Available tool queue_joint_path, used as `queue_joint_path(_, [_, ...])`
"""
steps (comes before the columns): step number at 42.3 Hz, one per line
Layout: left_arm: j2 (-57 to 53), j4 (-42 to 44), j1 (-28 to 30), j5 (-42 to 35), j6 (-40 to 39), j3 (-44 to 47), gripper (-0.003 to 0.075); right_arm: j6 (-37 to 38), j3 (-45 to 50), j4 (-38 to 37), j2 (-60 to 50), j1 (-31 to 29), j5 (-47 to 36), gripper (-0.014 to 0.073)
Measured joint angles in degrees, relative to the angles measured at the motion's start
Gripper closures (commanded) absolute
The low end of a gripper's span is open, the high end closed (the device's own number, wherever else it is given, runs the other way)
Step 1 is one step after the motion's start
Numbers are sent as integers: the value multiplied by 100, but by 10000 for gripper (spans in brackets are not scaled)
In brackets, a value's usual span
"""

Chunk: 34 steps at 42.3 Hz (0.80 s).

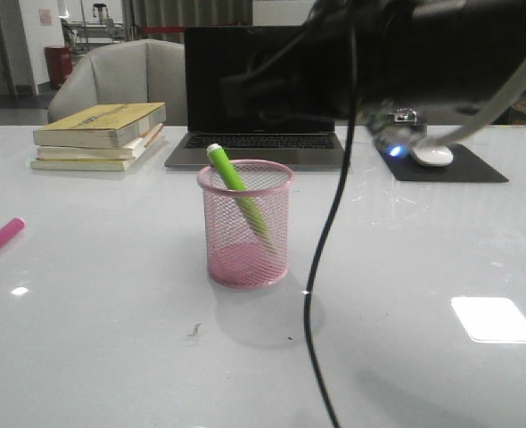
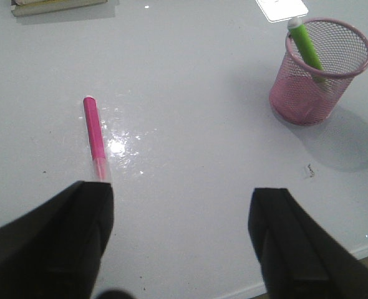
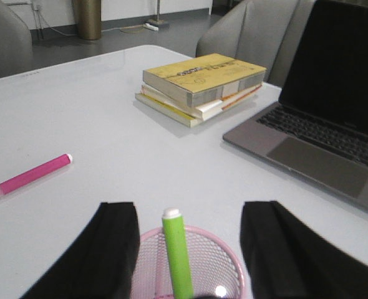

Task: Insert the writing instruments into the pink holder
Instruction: 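Withdraw the right gripper away from the holder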

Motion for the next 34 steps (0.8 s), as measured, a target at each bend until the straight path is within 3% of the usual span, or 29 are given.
queue_joint_path(8, [0,0,0,0,0,0,213,0,0,221,-1896,0,2985,115])
queue_joint_path(16, [0,0,0,0,30,0,213,0,11,223,-3385,0,5436,115])
queue_joint_path(25, [0,0,0,0,0,0,213,326,19,183,-4280,0,7155,115])
queue_joint_path(34, [0,0,0,113,0,0,213,1009,19,-372,-4573,-18,7861,115])
